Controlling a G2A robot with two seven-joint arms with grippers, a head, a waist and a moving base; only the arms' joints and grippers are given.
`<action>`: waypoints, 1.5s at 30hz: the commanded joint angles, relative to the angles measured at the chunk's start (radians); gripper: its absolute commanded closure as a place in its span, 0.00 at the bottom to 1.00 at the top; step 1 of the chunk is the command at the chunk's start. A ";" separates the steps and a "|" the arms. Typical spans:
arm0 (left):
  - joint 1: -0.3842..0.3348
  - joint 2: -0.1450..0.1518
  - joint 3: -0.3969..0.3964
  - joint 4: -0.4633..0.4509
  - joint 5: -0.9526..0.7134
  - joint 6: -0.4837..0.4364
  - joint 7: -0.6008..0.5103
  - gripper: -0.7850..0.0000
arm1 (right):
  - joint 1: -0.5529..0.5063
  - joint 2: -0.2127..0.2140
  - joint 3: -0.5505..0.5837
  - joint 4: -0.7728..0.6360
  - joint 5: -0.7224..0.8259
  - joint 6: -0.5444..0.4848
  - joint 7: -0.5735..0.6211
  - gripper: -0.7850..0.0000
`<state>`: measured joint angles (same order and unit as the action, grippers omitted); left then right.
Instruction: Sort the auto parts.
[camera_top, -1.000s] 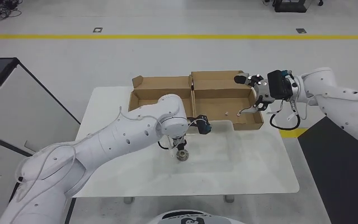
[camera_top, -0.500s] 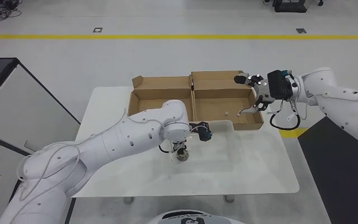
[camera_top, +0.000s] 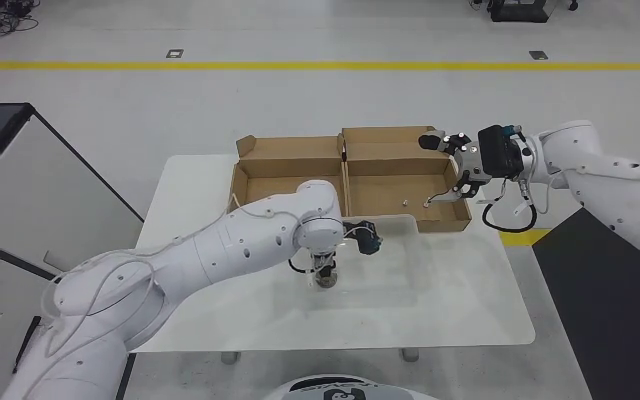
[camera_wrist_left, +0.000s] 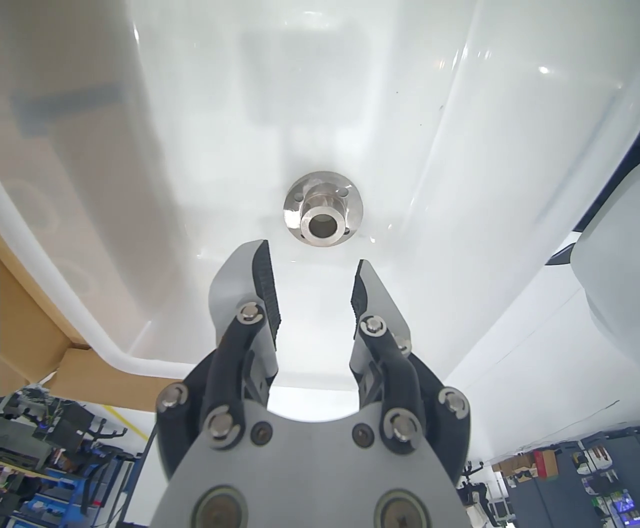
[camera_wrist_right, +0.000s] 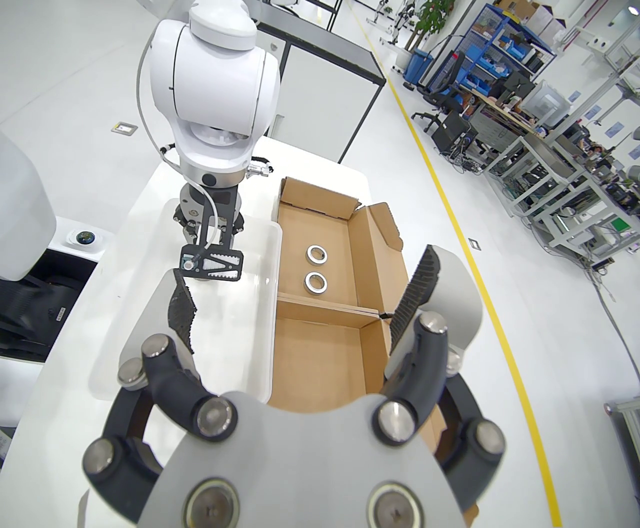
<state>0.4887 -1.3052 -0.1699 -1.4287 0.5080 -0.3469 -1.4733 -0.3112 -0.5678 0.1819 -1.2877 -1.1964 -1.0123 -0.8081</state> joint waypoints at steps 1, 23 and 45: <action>0.008 -0.006 0.000 0.008 0.006 -0.003 0.003 0.46 | 0.000 0.000 0.000 0.000 0.000 0.000 0.000 0.00; 0.059 -0.044 0.000 0.101 0.042 -0.023 0.023 0.51 | 0.000 0.000 0.000 0.000 0.000 0.000 0.000 0.00; 0.055 -0.074 0.000 0.167 0.058 -0.035 0.035 0.67 | 0.000 0.000 0.000 0.000 0.000 0.000 0.000 0.00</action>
<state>0.5448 -1.3770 -0.1700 -1.2659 0.5648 -0.3808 -1.4393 -0.3112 -0.5678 0.1819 -1.2877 -1.1964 -1.0123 -0.8081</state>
